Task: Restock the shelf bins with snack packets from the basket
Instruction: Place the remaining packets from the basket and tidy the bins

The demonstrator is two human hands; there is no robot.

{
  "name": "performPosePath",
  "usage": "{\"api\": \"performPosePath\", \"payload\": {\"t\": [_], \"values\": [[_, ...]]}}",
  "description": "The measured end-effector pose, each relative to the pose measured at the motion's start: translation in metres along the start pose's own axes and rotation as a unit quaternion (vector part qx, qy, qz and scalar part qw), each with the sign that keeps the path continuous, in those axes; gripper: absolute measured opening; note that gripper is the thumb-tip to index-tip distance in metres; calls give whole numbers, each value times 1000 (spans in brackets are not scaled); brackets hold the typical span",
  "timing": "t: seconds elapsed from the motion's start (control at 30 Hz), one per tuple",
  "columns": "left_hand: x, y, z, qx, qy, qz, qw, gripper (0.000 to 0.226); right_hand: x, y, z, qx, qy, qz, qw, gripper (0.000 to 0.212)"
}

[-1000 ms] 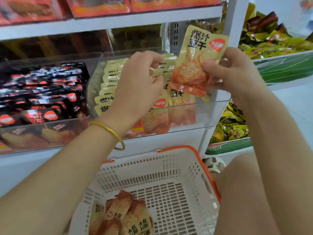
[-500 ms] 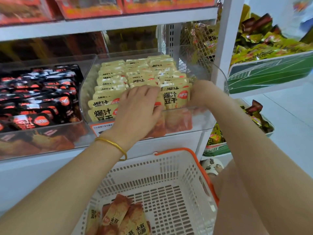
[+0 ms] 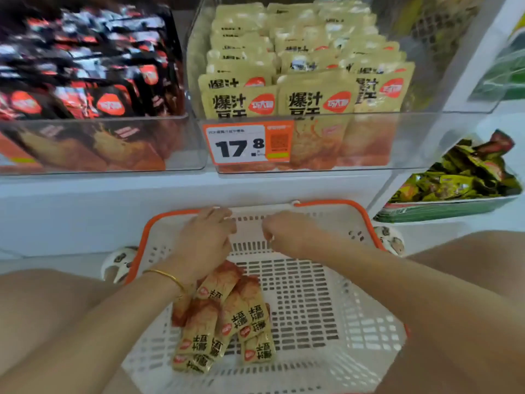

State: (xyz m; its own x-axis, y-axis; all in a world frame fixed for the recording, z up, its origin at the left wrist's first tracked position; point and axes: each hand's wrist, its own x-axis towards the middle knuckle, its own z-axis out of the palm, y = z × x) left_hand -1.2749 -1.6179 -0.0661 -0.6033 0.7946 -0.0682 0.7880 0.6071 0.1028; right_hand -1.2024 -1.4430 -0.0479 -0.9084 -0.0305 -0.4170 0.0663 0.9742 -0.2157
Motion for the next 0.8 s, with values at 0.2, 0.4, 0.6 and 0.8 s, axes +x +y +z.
{"api": "performPosePath", "payload": {"t": [0.2, 0.4, 0.6, 0.8], "values": [[-10, -29, 46, 24, -159, -106, 981, 34, 83, -33, 157, -19, -120, -30, 992, 40], [-14, -39, 66, 2, -189, -167, 968, 27, 127, -73, 227, -111, -119, -102, 981, 69], [-11, -46, 63, -40, -192, -193, 961, 32, 125, -54, 232, -116, -141, -18, 983, 68], [-11, -29, 68, -65, -194, -178, 962, 27, 85, -16, 222, -81, -144, 61, 984, 36]]}}
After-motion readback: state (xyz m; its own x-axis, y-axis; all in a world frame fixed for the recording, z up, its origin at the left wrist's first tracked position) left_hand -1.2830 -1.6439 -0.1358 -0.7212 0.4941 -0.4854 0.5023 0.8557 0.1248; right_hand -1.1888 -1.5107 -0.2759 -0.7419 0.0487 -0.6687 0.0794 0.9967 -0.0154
